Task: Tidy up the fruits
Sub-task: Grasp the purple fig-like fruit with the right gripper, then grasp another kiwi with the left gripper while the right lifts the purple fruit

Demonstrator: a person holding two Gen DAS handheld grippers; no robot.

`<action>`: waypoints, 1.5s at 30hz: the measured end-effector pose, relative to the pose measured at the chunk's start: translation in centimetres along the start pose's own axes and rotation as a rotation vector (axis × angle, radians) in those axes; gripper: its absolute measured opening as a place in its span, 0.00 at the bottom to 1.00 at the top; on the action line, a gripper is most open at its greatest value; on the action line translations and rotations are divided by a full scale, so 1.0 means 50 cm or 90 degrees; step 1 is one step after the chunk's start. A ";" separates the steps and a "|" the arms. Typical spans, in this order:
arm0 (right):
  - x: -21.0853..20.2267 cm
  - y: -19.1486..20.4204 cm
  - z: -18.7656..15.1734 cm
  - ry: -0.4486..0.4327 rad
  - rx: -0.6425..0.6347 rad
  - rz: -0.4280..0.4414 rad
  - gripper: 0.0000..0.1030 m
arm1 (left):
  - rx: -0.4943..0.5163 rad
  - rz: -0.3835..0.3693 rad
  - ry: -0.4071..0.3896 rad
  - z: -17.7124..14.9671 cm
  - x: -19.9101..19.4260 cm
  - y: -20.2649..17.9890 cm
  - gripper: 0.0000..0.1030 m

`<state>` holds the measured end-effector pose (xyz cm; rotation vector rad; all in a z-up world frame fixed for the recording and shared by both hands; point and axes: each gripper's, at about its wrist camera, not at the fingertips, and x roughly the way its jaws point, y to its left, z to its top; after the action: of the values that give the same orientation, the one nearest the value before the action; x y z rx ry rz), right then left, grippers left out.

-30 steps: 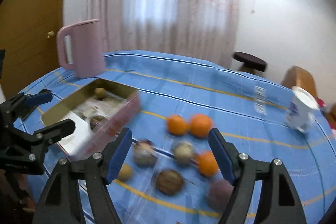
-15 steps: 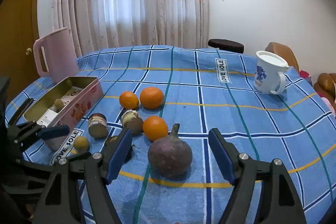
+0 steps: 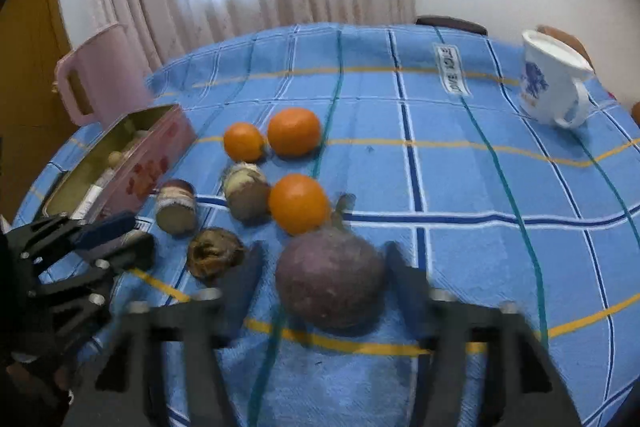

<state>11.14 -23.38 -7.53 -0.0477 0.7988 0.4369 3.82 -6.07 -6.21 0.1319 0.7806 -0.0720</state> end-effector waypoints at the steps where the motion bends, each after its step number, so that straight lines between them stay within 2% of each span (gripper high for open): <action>1: -0.001 0.002 -0.001 -0.002 -0.002 0.003 0.53 | -0.006 -0.011 0.000 0.001 -0.002 0.006 0.20; 5: -0.016 0.019 -0.005 -0.027 -0.028 -0.001 0.53 | -0.026 -0.043 -0.010 -0.001 -0.016 0.020 0.18; 6: -0.021 0.020 -0.006 -0.035 -0.030 -0.002 0.53 | -0.031 -0.053 -0.015 -0.002 -0.022 0.021 0.10; 7: -0.026 0.018 -0.007 -0.042 -0.028 -0.003 0.53 | -0.034 -0.058 -0.020 -0.002 -0.028 0.022 0.07; 14: -0.048 0.008 -0.007 -0.070 -0.016 -0.001 0.53 | -0.045 -0.062 -0.041 0.002 -0.048 0.038 0.09; 16: -0.053 0.011 -0.007 -0.078 -0.019 -0.003 0.53 | -0.051 -0.063 -0.030 -0.001 -0.042 0.039 0.26; 17: -0.055 0.012 -0.008 -0.082 -0.021 -0.004 0.53 | -0.054 -0.062 -0.027 -0.003 -0.041 0.038 0.49; 19: -0.058 0.013 -0.008 -0.087 -0.023 -0.005 0.53 | -0.054 -0.069 -0.036 -0.004 -0.043 0.027 0.68; 21: -0.058 0.012 -0.008 -0.089 -0.021 -0.003 0.53 | -0.043 -0.062 -0.047 0.002 -0.049 0.009 0.75; 25: -0.062 0.008 -0.009 -0.094 -0.016 0.000 0.53 | -0.006 -0.050 -0.040 0.011 -0.036 -0.020 0.74; 26: -0.063 0.007 -0.009 -0.096 -0.015 0.000 0.53 | 0.000 -0.049 -0.028 0.010 -0.026 -0.024 0.69; 27: -0.063 0.007 -0.009 -0.096 -0.015 0.001 0.53 | 0.002 -0.049 -0.016 0.008 -0.015 -0.027 0.57; 29: -0.064 0.006 -0.009 -0.098 -0.014 0.002 0.53 | 0.012 -0.034 -0.002 0.006 0.001 -0.032 0.49; 34: -0.065 0.011 -0.009 -0.097 -0.021 0.002 0.53 | 0.019 -0.024 0.007 0.016 0.020 -0.038 0.47; 37: -0.065 0.011 -0.009 -0.097 -0.022 0.002 0.53 | 0.017 -0.045 0.023 0.014 0.029 -0.045 0.42; 38: -0.065 0.011 -0.009 -0.097 -0.021 0.002 0.53 | 0.021 -0.048 0.029 0.010 0.032 -0.048 0.32; 39: -0.065 0.011 -0.009 -0.097 -0.021 0.002 0.53 | 0.017 -0.052 0.032 0.009 0.033 -0.046 0.28; 45: -0.071 0.019 -0.011 -0.109 -0.029 0.001 0.53 | -0.006 -0.075 0.013 0.005 0.007 -0.025 0.27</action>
<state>8.22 -23.93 -5.28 -0.0514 0.6201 0.4546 4.10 -7.35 -6.41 0.0769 0.8083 -0.1788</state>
